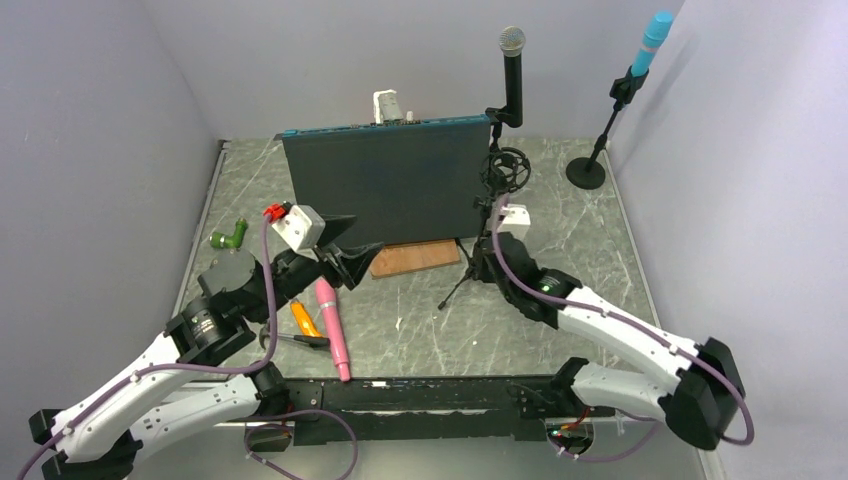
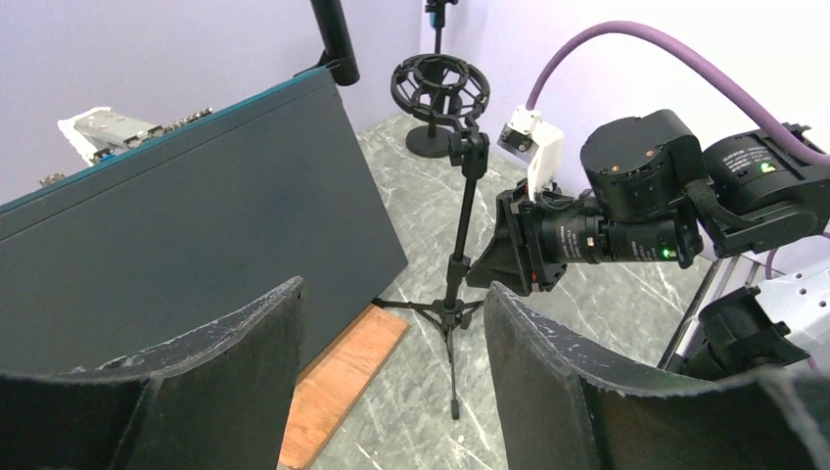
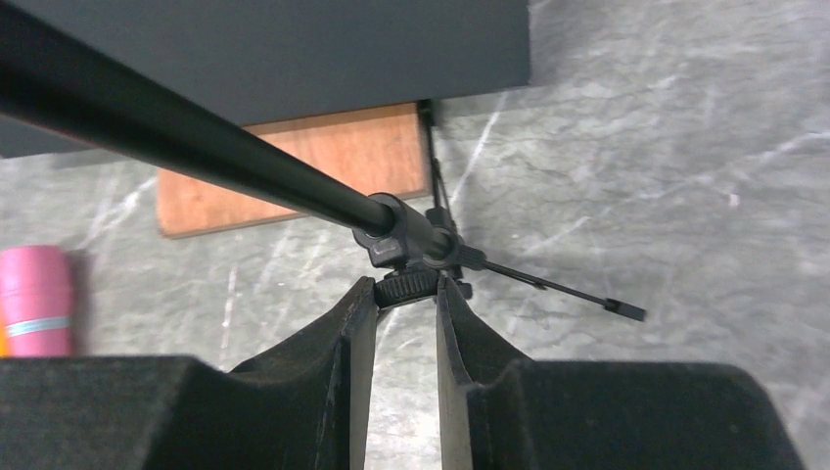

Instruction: Remove the microphone from the stand

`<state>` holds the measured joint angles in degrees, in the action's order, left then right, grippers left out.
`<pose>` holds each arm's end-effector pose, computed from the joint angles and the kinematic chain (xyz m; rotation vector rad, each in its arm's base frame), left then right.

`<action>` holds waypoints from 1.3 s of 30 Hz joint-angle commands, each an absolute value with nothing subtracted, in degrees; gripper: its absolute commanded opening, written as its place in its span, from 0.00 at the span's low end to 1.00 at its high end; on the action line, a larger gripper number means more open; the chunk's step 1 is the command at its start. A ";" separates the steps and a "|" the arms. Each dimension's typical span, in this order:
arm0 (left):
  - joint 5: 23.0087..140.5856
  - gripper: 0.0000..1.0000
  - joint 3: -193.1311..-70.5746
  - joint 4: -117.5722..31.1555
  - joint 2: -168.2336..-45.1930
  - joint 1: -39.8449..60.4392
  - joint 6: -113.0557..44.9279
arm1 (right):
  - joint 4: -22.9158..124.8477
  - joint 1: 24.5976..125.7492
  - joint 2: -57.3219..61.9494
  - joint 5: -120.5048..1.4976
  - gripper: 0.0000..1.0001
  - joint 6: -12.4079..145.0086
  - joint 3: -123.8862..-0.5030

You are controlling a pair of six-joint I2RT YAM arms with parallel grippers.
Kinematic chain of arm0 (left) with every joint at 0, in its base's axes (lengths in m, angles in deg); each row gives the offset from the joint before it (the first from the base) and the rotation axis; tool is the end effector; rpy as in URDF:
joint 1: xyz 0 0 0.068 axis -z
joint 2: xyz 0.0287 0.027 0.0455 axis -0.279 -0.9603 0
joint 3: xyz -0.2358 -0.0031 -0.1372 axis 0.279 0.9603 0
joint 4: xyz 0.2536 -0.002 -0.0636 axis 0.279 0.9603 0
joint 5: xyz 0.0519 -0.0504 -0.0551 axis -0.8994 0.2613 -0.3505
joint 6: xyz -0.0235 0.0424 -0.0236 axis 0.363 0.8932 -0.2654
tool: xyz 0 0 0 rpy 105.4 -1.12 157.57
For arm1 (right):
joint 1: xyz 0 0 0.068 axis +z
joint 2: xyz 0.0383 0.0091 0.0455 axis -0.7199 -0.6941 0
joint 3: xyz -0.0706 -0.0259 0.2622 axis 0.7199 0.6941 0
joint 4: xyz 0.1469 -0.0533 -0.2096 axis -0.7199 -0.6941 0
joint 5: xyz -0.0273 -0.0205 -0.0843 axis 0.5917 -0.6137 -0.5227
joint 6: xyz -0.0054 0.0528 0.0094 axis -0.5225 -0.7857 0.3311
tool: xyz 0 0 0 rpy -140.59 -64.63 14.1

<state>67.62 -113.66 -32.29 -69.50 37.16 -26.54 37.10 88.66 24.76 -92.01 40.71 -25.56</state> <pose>0.0869 -0.1105 0.4145 0.5426 1.3909 -0.7414 0.1732 0.1390 0.2534 0.0580 2.1192 0.3120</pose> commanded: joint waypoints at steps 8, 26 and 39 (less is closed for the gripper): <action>63.79 0.75 -113.88 -31.27 -66.99 37.69 -24.92 | 6.01 101.05 7.26 -119.18 0.00 32.85 -41.05; 63.76 0.85 -113.86 -31.09 -68.08 37.68 -25.53 | 2.67 105.56 7.49 -120.81 0.23 33.91 -43.59; 62.76 0.76 -117.65 -26.52 -72.64 37.74 -26.94 | 19.49 99.33 36.22 -102.00 0.71 37.93 -37.75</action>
